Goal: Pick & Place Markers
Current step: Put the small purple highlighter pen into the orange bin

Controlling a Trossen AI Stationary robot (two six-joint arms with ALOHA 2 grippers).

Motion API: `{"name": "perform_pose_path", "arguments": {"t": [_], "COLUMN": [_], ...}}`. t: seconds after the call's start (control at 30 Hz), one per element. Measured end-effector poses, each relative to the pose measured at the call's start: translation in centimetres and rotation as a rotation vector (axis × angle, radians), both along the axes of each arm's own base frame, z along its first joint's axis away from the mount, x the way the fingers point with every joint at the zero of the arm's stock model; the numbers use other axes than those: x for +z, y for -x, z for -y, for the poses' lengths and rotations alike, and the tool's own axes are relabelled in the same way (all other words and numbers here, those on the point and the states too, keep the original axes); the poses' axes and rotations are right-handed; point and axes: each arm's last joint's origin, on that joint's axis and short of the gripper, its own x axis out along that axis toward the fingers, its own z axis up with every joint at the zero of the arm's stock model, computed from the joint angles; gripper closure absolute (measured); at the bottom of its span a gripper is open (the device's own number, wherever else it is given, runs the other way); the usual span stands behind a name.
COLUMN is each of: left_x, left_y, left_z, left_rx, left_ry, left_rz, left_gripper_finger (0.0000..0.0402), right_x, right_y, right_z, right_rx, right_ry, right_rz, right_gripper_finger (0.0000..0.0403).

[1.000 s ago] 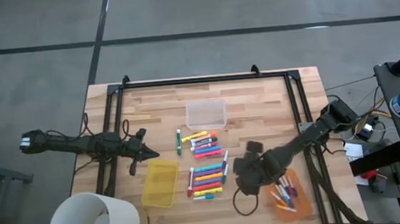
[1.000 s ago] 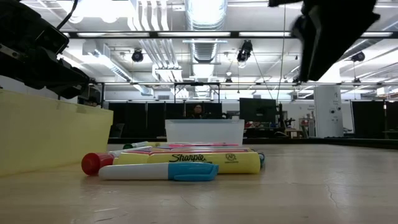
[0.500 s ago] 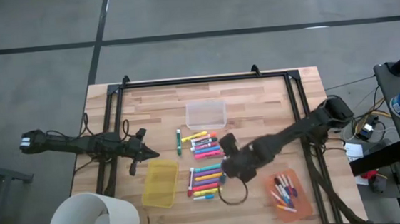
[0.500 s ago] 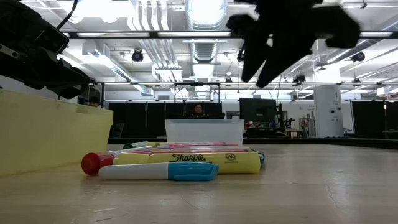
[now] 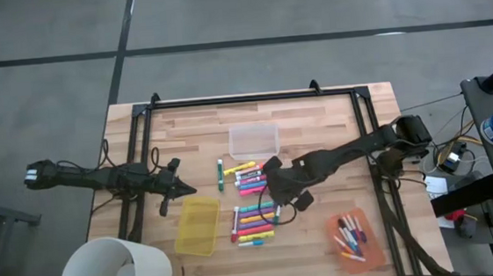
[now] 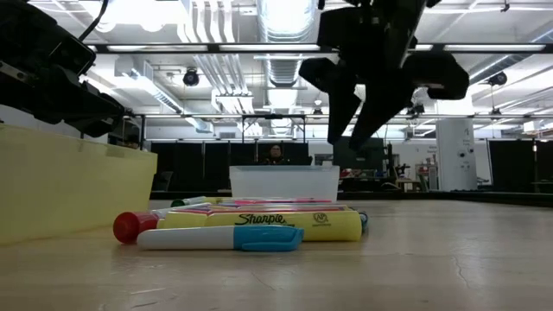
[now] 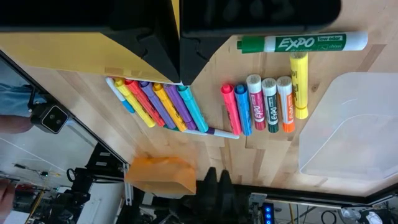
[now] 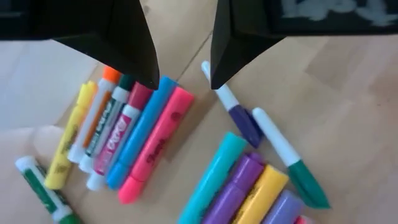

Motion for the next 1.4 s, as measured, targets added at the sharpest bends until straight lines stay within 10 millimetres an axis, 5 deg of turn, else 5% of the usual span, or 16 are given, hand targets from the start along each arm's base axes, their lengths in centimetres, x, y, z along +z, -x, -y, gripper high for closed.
{"name": "perform_pose_path", "arguments": {"t": [0.67, 1.4], "left_x": [0.0, 0.0], "left_y": [0.0, 0.0], "left_z": [0.0, 0.0], "left_rx": [0.0, 0.0], "left_ry": [0.0, 0.0], "left_rz": [0.0, -0.001], "left_gripper_finger": [0.0401, 0.0401], "right_x": [-5.6, -7.4], "right_y": [1.6, 1.4], "right_z": [0.7, 2.5], "right_rx": [0.062, 0.043], "right_ry": [0.007, -0.112], "right_rz": [0.08, 0.06], "right_gripper_finger": [0.0275, 0.0303]}}
